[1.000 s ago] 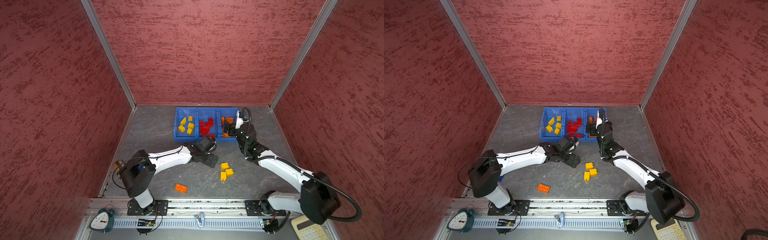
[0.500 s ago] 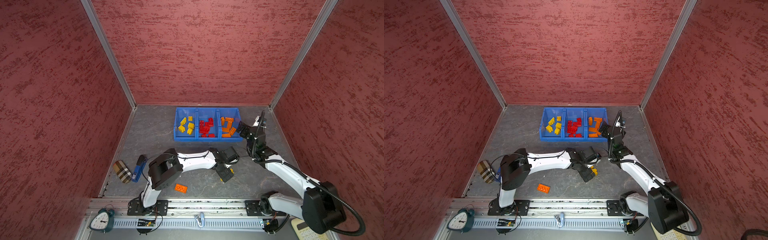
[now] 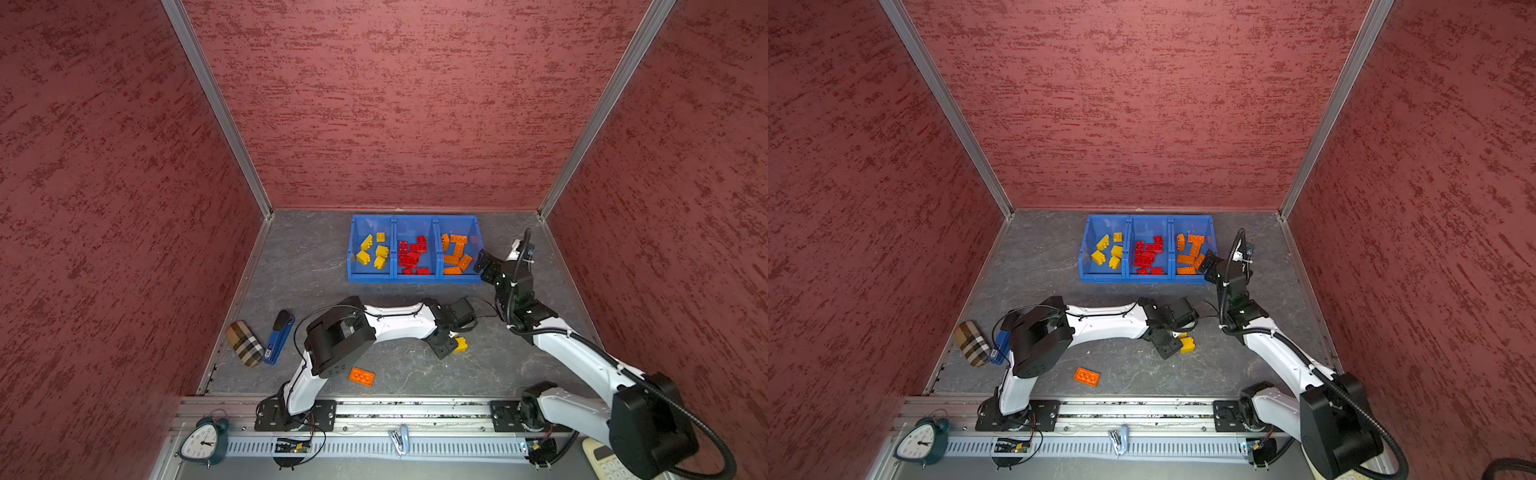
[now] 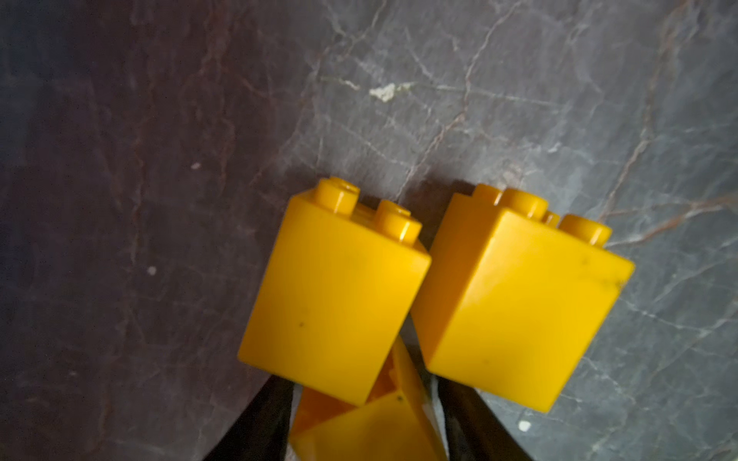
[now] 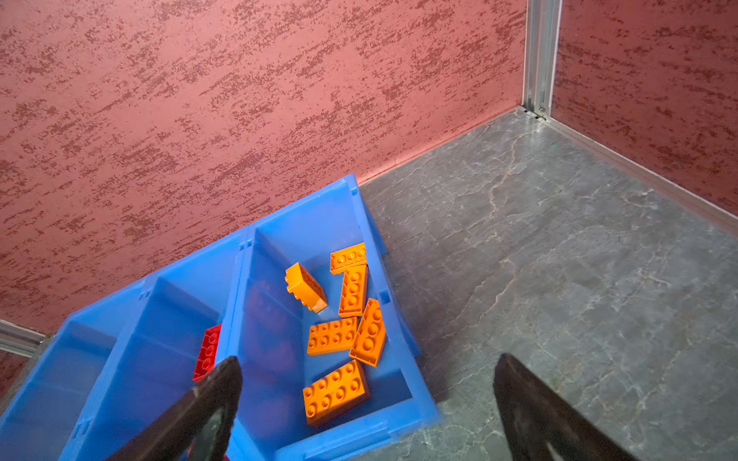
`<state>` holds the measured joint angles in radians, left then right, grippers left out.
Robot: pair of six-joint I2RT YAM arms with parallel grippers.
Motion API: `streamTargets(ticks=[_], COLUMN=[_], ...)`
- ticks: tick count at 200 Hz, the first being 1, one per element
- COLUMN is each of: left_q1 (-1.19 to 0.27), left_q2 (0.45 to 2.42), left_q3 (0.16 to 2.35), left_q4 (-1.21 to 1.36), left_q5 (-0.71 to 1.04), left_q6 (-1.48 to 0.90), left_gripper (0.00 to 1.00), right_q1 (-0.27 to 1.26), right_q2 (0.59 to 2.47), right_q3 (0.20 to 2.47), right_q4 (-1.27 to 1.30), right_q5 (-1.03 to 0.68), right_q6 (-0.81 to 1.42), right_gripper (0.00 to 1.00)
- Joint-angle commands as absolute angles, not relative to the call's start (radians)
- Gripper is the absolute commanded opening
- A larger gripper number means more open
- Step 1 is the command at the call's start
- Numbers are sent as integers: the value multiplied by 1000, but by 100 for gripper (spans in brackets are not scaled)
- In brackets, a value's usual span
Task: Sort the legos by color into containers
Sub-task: 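Lower the left gripper onto the yellow bricks and grasp one, then carry the yellow brick with the left gripper into the yellow compartment and release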
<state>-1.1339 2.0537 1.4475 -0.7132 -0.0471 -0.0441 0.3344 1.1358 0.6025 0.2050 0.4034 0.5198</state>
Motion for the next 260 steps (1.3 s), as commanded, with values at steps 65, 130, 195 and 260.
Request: streamTargets(ticks=[65,130,195,260], left_q1=[-1041,-805,-568,-471], left_q2=[1889,1652,1680,1886], left_q3=[1290,1170,1302,1519], left_q4=[-595,-517,-517,-593], left_q5=[-64,-38,-112,-226], left_q6=[-141,-237,-242,-401], left_gripper=[25,21,20,25], right_q1=[330,329,330,330], right_q2=[1171,1281,1319,1351], right_q3=[656,804,853,895], right_q4=[200,99,94,1], right_q5=[322,228,175,79], right_q6=[520,495,474,443], right_gripper=[99,99,99,99])
